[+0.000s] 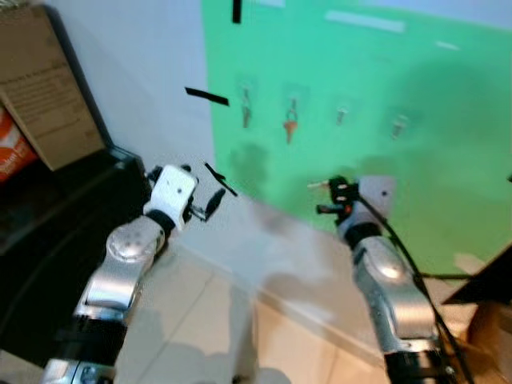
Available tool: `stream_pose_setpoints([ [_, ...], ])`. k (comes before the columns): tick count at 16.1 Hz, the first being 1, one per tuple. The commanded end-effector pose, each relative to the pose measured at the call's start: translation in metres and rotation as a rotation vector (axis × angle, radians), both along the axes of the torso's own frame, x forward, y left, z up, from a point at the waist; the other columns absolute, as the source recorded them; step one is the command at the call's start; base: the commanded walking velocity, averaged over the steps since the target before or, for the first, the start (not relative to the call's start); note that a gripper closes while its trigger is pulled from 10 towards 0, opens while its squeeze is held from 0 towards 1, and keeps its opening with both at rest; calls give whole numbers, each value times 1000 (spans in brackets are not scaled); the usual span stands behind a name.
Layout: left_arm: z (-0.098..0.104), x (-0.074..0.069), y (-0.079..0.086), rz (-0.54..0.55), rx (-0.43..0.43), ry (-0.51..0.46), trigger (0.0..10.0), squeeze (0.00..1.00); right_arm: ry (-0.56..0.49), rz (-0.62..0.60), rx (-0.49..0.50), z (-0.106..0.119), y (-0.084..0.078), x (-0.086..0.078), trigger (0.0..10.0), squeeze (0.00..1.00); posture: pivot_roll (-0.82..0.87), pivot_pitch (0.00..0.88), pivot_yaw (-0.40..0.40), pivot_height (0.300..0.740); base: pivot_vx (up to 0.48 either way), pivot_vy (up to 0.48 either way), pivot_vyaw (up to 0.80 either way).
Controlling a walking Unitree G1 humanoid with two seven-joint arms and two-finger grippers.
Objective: Hang keys on a hook
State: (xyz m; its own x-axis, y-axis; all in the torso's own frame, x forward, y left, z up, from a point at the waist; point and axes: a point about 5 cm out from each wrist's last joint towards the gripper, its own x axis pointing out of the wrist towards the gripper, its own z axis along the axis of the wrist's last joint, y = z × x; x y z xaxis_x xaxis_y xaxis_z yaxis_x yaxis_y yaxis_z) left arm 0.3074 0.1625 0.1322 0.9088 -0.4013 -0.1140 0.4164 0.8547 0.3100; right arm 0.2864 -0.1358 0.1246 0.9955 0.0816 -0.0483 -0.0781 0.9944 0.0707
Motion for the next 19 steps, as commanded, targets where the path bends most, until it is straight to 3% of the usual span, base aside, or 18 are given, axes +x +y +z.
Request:
stream_pose_setpoints([
  [1, 3, 1, -10, -43, 0, -14, 10000, 149, -4, -56, -1, 0, -15, -2, 10000, 0, -13, 0, 11, 740, 319, 0, 0],
  [10, 2, -1, -14, -86, -12, -17, 10000, 129, -6, -42, 4, 0, -19, -5, 10000, 0, -17, 0, 2, 740, 247, 0, 0],
  [15, 9, -9, -23, -325, 2, 24, 10000, 129, -39, 43, 28, 12, -15, 0, 10000, 0, -12, 0, -3, 740, 0, 0, 0],
  [17, 14, -17, -32, -494, -22, 75, 10000, 129, -37, 67, 76, 22, -12, 8, 10000, 0, -7, 0, -8, 740, 0, 0, 0],
  [19, 13, -23, -36, -579, -34, 125, 10000, 129, -41, 107, 94, 30, -7, 16, 10000, 0, -10, 0, -3, 740, 0, 0, 0],
])
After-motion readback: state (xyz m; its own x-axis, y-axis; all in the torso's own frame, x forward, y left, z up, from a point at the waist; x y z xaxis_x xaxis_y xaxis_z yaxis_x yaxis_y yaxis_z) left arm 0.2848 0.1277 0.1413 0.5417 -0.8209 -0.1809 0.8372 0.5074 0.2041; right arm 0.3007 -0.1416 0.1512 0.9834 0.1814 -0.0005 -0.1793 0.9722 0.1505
